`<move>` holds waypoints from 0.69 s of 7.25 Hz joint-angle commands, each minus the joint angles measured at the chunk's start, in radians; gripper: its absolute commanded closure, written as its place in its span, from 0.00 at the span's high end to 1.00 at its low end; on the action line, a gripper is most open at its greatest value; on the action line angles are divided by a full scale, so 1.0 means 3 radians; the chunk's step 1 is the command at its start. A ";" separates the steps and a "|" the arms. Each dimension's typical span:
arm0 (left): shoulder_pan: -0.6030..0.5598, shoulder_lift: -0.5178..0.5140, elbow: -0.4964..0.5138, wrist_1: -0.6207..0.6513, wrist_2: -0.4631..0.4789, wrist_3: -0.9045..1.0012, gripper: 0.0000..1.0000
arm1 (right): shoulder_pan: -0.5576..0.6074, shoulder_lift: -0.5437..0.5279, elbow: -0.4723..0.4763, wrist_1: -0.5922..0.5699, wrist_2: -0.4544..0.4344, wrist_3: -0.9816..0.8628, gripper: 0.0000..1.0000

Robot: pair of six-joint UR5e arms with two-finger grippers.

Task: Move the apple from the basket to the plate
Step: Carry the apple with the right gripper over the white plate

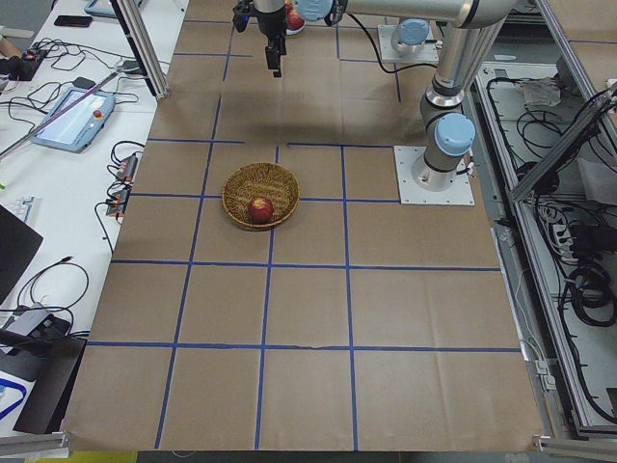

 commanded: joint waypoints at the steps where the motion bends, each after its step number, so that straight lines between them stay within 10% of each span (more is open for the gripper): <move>1: -0.0002 -0.0005 0.0004 0.0000 -0.0014 -0.0005 0.99 | -0.0456 0.0029 0.0156 -0.0052 0.0146 -0.0561 0.46; 5: -0.0007 0.0000 -0.0007 -0.0010 0.0032 0.0000 0.99 | -0.0682 0.0162 0.0750 -0.0895 0.0209 -0.0849 0.46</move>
